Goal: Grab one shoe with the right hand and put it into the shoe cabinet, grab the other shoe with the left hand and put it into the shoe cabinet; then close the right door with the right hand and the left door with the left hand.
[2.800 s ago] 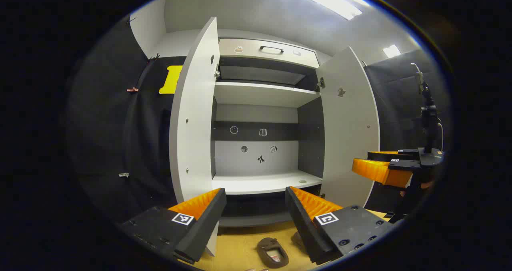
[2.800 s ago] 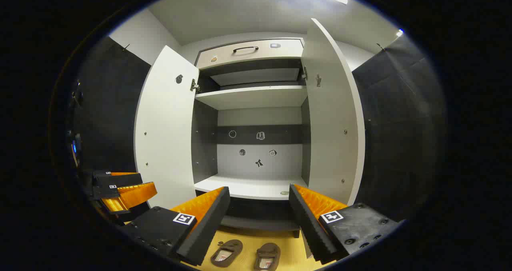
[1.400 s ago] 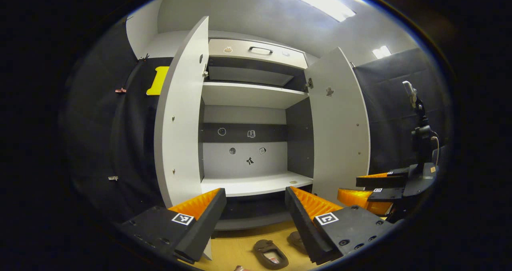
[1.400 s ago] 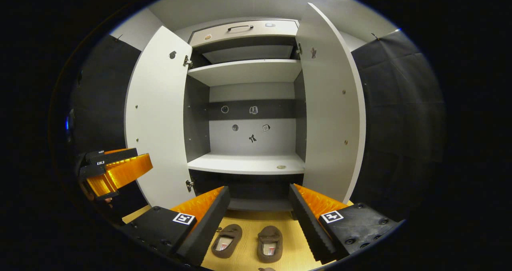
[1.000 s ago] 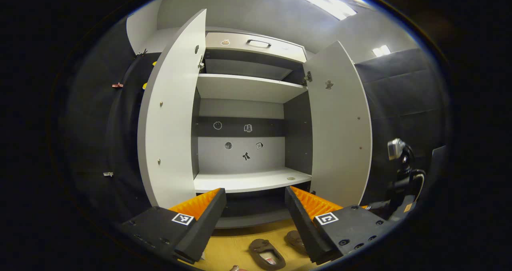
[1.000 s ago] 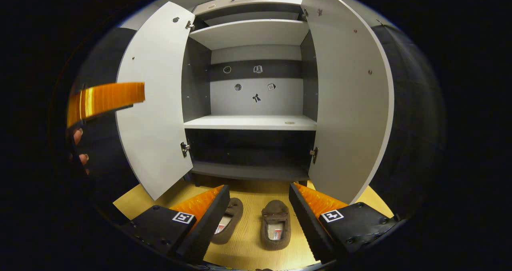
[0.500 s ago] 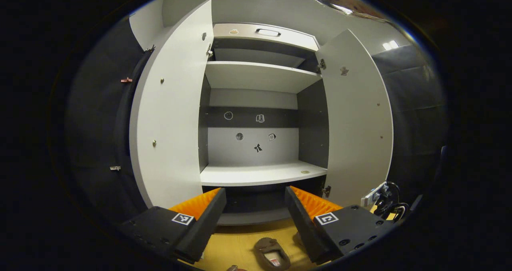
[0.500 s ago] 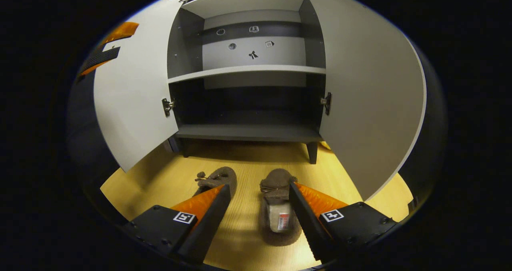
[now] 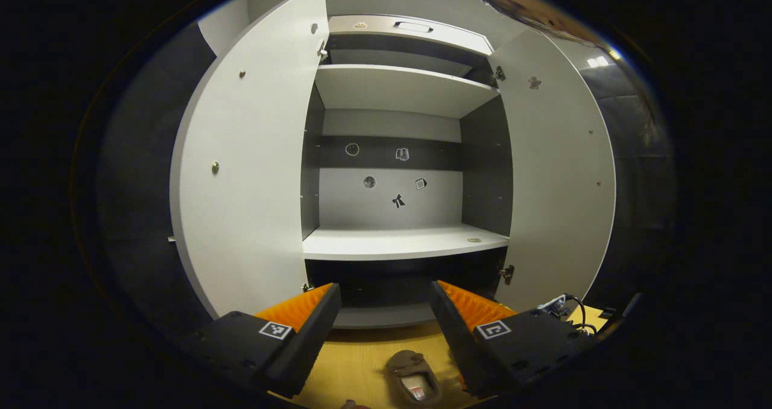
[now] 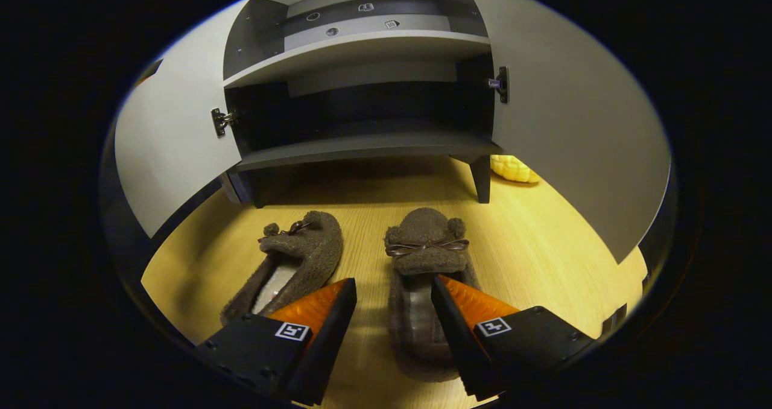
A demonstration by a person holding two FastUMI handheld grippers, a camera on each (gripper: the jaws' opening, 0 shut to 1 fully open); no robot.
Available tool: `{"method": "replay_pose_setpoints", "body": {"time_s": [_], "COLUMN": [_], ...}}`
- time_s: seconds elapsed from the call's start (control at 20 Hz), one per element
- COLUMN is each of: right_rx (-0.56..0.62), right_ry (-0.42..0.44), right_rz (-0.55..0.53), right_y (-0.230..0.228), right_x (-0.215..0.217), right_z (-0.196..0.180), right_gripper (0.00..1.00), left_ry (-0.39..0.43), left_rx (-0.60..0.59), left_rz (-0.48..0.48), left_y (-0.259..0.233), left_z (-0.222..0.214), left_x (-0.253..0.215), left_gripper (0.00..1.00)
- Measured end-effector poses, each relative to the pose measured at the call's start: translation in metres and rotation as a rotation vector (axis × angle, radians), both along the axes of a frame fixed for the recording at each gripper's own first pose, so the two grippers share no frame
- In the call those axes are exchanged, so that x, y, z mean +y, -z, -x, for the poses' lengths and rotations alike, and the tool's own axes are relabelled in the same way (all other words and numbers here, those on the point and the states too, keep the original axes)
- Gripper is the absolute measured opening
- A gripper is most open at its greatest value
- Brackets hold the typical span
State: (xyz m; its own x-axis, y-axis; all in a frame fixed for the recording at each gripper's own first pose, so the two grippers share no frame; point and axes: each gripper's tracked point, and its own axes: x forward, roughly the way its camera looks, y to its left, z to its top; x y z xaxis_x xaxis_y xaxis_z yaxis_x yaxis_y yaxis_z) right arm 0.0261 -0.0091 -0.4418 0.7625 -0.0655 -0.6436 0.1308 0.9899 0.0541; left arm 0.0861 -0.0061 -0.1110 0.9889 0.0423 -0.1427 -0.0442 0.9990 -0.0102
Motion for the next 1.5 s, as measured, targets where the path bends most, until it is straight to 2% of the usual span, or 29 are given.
{"method": "replay_pose_setpoints", "body": {"time_s": [0.1, 0.3, 0.5, 0.55, 0.6, 0.7, 0.75, 0.8, 0.95, 1.0, 1.05, 1.15, 1.25, 1.35, 1.5], "right_rx": [0.009, 0.031, 0.068, 0.078, 0.081, 0.08, 0.058, 0.073, 0.084, 0.085, 0.085, 0.095, 0.085, 0.047, -0.047], "right_ry": [-0.004, -0.003, -0.002, 0.0, 0.008, 0.006, 0.011, 0.009, -0.015, -0.016, -0.017, -0.045, -0.059, -0.062, -0.097], "right_rz": [-0.001, 0.022, 0.048, 0.059, 0.073, 0.085, 0.082, 0.08, 0.074, 0.074, 0.067, 0.094, 0.067, 0.062, 0.116], "right_y": [0.008, 0.021, 0.033, 0.042, 0.04, 0.039, 0.044, 0.04, 0.043, 0.044, 0.049, 0.042, 0.034, 0.009, -0.051], "right_x": [-0.001, -0.005, -0.01, -0.014, -0.016, -0.018, -0.02, -0.015, -0.012, -0.014, -0.013, -0.013, -0.005, -0.001, 0.005], "right_z": [-0.009, -0.027, -0.039, -0.045, -0.043, -0.044, -0.057, -0.045, -0.047, -0.047, -0.05, -0.047, -0.047, -0.049, -0.057], "right_gripper": [0.78, 0.77, 0.69, 0.53, 0.46, 0.4, 0.4, 0.11, 0.13, 0.13, 0.06, 0.05, 0.05, 0.05, 0.05], "left_ry": [0.004, 0.006, 0.002, 0.001, 0.0, 0.006, 0.007, 0.009, 0.015, 0.017, 0.018, 0.02, 0.023, 0.028, 0.042], "left_rx": [0.01, 0.035, 0.037, 0.039, 0.044, 0.05, 0.052, 0.056, 0.062, 0.062, 0.063, 0.062, 0.054, 0.042, 0.03], "left_rz": [0.002, -0.015, -0.005, -0.006, -0.007, -0.001, 0.003, 0.006, 0.009, 0.007, 0.006, 0.005, 0.001, -0.007, -0.002], "left_y": [0.006, 0.017, 0.019, 0.02, 0.022, 0.025, 0.026, 0.028, 0.03, 0.03, 0.029, 0.026, 0.021, 0.012, 0.001], "left_z": [-0.004, -0.011, -0.019, -0.022, -0.023, -0.027, -0.029, -0.031, -0.034, -0.034, -0.033, -0.032, -0.029, -0.025, -0.014], "left_x": [-0.001, 0.0, 0.005, 0.006, 0.007, 0.008, 0.009, 0.01, 0.01, 0.01, 0.011, 0.011, 0.011, 0.012, 0.011], "left_gripper": [0.95, 0.95, 0.95, 0.95, 0.95, 0.95, 0.95, 0.95, 0.97, 0.95, 0.95, 0.95, 0.95, 0.95, 0.95]}}
